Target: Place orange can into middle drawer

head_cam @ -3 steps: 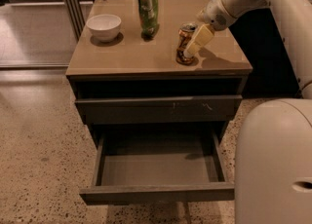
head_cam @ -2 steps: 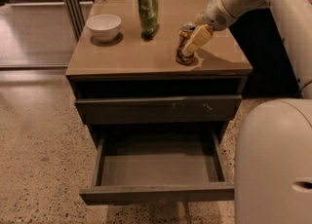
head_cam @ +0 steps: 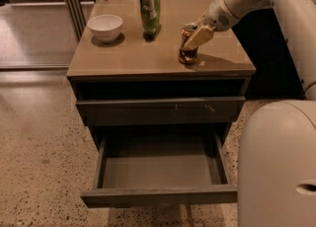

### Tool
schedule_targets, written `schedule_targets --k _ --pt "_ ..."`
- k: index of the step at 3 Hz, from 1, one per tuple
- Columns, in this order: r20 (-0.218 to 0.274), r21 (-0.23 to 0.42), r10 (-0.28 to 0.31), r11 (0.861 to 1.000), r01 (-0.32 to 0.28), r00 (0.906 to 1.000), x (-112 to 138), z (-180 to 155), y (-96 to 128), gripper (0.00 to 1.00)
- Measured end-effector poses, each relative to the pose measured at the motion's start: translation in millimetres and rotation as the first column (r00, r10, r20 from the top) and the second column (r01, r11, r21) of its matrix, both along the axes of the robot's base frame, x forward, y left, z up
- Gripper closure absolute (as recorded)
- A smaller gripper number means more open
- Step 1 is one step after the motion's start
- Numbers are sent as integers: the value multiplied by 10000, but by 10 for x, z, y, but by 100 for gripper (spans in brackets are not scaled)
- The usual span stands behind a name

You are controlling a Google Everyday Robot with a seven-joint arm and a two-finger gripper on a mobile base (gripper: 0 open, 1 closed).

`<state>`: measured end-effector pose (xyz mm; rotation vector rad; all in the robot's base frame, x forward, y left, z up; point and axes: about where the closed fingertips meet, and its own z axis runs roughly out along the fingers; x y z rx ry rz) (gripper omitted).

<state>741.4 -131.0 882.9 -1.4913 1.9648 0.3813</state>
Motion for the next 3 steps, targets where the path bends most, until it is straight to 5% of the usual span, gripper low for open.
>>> schedule_targets --k 1,2,3 --pt "0 0 0 10000 0 10000 0 0 0 88" --pt "261 54 513 9987 -514 9983 -105 90 81 100" --pt "620 93 1202 9926 -1210 9908 -353 256 168 100"
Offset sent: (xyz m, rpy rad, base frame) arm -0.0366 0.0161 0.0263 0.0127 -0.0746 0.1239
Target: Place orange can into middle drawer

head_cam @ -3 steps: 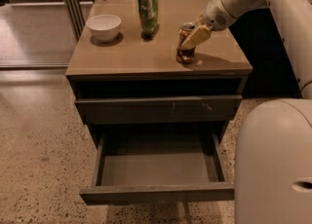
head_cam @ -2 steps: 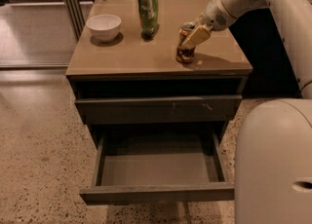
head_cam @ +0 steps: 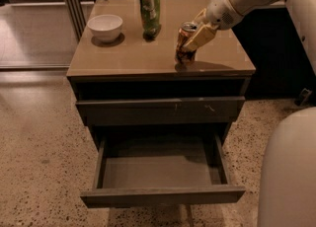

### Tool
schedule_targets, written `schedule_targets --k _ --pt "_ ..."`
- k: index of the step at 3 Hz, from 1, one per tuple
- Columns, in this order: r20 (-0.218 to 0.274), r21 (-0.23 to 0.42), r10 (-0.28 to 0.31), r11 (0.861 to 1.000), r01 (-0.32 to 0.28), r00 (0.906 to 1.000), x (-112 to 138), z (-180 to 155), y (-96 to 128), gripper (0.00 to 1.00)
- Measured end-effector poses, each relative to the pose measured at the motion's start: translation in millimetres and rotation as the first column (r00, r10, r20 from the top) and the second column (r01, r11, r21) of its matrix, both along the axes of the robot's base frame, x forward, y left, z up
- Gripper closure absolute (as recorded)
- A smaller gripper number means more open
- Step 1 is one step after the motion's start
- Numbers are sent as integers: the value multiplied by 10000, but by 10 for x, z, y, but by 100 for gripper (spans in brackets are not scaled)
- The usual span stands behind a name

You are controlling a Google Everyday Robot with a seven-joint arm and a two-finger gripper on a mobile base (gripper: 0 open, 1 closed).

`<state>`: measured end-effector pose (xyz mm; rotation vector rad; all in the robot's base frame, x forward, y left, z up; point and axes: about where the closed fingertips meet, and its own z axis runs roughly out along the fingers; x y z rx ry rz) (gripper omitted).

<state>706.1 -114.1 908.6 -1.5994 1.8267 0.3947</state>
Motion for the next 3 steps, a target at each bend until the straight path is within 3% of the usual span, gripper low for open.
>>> schedule_targets --k 1,2,3 --pt "31 -292 731 9969 -730 9973 -476 177 62 100" --pt "-449 -534 1163 9915 -1187 9922 -1117 307 76 100" --pt "-565 -619 1226 9901 -1260 9908 -1186 269 107 100"
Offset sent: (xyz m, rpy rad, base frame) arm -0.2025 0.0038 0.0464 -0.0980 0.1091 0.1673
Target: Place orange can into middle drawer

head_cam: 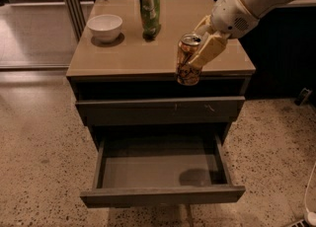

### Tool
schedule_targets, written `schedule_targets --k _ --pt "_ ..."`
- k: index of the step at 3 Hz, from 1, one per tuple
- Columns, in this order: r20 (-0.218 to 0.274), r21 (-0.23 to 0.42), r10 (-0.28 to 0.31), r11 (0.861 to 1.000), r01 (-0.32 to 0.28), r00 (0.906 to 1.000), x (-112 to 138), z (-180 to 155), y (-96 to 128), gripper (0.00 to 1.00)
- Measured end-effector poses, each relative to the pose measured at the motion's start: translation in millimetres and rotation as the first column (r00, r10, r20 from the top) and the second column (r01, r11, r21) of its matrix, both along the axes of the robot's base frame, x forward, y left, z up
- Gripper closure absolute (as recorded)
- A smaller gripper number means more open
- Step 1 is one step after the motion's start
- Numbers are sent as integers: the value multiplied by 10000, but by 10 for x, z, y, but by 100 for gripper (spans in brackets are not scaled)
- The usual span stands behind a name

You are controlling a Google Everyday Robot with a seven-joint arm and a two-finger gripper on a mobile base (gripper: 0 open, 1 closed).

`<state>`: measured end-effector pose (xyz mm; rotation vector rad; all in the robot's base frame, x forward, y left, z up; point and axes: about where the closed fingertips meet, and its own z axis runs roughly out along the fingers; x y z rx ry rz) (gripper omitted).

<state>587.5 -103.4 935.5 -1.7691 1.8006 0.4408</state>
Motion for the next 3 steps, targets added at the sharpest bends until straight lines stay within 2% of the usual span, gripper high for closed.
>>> schedule_targets --k 1,2,3 --pt "78 -371 70 9993 -67 9999 -21 -114 -8 100" --pt "414 -591 236 9980 -211 9989 -153 -383 -60 100" --pt "566 -447 2 9990 23 9984 -253 -1095 -177 100"
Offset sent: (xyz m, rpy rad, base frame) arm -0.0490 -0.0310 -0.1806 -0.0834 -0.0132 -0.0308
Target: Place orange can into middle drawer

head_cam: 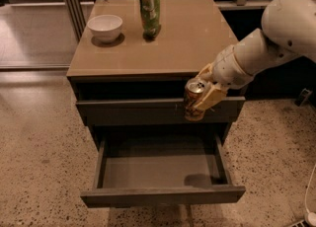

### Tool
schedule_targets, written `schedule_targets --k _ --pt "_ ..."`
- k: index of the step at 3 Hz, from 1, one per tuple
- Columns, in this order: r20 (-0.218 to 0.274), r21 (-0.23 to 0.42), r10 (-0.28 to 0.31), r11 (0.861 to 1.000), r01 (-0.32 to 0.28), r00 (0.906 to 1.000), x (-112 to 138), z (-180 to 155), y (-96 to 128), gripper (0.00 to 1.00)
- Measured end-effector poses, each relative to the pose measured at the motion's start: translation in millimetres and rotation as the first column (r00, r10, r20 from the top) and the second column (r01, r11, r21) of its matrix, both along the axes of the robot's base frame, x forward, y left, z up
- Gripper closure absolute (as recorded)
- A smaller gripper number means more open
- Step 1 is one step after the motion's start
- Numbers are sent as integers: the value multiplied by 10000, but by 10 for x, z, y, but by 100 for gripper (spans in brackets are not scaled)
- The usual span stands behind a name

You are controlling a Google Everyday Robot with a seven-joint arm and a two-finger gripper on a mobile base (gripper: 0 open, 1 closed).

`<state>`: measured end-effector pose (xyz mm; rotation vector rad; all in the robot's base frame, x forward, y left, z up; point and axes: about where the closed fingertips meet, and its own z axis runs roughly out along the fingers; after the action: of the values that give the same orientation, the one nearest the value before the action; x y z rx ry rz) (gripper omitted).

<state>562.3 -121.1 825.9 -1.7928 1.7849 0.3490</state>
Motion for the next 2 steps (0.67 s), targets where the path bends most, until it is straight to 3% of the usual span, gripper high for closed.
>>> schedule_targets --k 1,2 --pt "-330 146 -270 9995 275 9991 -109 -864 -55 100" --pt "-1194 236 -449 9986 480 9918 -232 -1764 -91 100"
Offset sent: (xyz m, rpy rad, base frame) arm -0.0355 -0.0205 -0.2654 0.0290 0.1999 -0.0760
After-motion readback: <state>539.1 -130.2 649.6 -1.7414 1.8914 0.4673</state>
